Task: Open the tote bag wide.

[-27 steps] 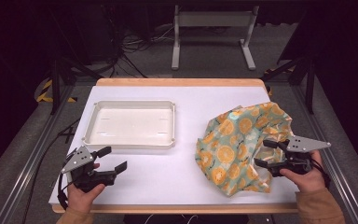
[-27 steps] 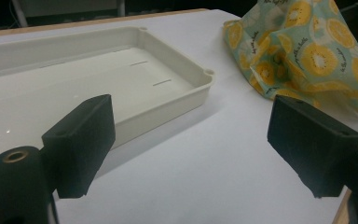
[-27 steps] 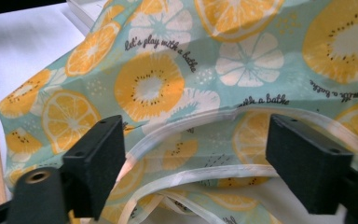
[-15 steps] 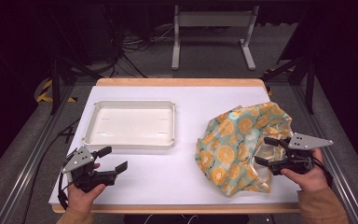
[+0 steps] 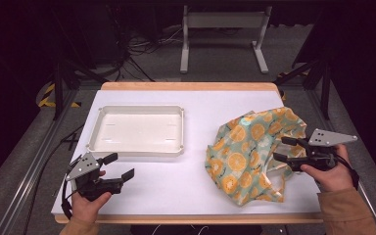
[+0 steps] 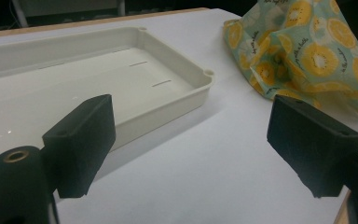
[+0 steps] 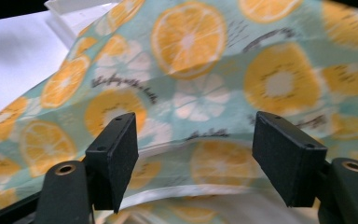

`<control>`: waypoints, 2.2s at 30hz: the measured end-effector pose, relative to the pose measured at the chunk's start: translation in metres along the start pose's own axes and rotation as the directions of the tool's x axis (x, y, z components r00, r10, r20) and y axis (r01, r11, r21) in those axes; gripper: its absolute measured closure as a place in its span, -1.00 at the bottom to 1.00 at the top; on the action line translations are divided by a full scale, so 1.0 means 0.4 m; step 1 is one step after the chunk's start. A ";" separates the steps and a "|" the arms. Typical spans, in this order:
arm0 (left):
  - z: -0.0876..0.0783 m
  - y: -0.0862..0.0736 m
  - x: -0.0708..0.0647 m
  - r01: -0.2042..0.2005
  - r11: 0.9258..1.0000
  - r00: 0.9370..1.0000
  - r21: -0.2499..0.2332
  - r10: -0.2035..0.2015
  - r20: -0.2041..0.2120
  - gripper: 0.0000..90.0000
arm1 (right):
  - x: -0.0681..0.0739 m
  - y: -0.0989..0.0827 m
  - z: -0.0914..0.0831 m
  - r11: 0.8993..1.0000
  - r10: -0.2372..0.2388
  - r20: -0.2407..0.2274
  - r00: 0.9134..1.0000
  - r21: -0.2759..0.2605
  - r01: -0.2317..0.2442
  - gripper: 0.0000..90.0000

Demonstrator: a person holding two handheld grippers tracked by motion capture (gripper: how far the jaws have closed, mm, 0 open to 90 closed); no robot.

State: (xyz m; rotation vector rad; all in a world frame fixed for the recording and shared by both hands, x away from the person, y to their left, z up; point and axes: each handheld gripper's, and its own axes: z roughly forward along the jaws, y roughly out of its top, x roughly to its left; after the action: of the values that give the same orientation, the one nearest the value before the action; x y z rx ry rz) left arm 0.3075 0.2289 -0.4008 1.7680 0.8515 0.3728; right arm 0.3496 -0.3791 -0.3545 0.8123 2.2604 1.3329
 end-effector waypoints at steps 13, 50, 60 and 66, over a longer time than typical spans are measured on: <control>0.002 0.000 -0.001 -0.010 1.000 1.000 0.011 0.010 0.000 -0.64 | -0.076 -0.011 -0.042 0.997 0.058 0.092 0.994 0.045 -0.062 -0.22; 0.001 -0.007 -0.003 0.001 1.000 1.000 0.021 -0.001 0.000 -0.65 | -0.167 -0.097 0.006 0.979 0.086 0.205 0.975 0.164 -0.121 -0.08; 0.004 -0.005 -0.003 -0.006 1.000 1.000 0.030 0.006 0.002 -0.65 | -0.171 -0.102 -0.008 0.970 0.085 0.215 0.973 0.207 -0.130 0.78; 0.006 -0.005 -0.006 -0.002 0.999 1.000 0.032 0.002 0.004 -0.65 | -0.166 -0.099 -0.017 0.972 0.078 0.209 0.975 0.199 -0.121 1.00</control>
State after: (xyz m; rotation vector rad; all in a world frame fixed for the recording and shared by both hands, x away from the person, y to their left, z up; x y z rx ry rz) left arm 0.3067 0.2259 -0.4033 1.7984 0.8577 0.3587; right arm 0.3846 -0.4419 -0.3835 1.0944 2.2493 1.0102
